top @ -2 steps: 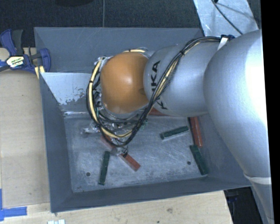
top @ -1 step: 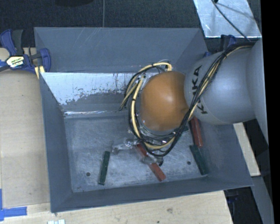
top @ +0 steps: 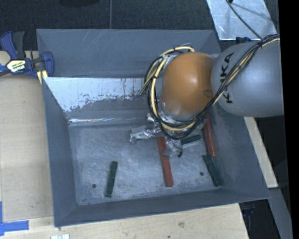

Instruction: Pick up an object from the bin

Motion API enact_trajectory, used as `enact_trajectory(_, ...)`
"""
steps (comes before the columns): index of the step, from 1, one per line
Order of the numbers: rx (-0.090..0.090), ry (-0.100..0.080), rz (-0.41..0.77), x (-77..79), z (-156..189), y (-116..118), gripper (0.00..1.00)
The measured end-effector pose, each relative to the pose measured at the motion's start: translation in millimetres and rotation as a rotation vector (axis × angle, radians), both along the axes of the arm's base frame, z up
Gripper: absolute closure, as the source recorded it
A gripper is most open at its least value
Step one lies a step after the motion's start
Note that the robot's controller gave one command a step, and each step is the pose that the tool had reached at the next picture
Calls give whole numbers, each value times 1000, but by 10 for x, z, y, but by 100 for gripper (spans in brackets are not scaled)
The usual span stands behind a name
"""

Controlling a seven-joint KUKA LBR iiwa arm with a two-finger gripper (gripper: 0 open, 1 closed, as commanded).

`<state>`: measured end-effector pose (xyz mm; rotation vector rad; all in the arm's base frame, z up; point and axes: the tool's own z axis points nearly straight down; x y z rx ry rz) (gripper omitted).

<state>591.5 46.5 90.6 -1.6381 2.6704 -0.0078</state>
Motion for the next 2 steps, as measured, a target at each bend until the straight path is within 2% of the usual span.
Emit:
enact_trajectory(1,-2,8,562,89,-201,-322,0)
enact_trajectory(2,-2,6,560,96,-187,-317,100)
